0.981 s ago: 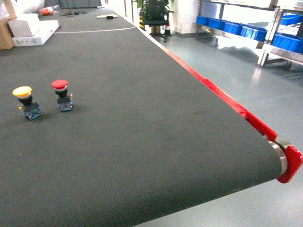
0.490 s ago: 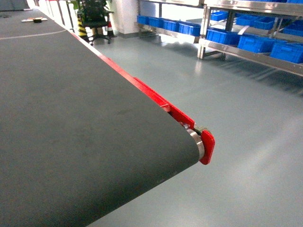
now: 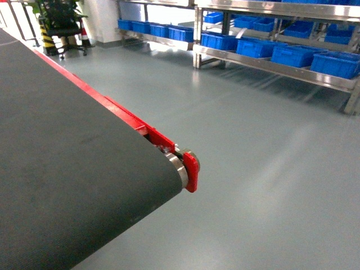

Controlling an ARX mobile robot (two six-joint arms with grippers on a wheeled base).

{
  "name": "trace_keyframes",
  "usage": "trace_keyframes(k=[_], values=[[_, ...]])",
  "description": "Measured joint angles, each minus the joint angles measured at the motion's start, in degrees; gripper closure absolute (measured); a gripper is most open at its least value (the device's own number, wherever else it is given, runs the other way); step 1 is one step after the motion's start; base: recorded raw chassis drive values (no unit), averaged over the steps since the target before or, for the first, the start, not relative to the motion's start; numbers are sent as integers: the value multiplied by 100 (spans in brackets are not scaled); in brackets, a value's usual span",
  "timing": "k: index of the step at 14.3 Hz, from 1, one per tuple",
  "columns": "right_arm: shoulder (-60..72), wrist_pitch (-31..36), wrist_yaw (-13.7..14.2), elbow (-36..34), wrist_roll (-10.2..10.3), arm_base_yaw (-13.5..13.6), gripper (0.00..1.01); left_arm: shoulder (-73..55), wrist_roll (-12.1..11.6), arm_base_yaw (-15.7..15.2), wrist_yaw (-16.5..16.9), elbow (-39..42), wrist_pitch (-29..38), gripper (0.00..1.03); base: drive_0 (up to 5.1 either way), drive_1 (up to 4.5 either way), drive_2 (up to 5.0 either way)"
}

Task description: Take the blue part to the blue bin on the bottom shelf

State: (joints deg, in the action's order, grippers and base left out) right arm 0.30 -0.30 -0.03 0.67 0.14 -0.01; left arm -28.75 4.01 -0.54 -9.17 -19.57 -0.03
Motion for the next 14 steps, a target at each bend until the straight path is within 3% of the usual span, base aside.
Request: trace_keyframes(k=[14], values=[[0, 0, 0, 0, 0, 0, 3, 0, 0, 0, 0, 0, 0, 59, -158, -158, -158]])
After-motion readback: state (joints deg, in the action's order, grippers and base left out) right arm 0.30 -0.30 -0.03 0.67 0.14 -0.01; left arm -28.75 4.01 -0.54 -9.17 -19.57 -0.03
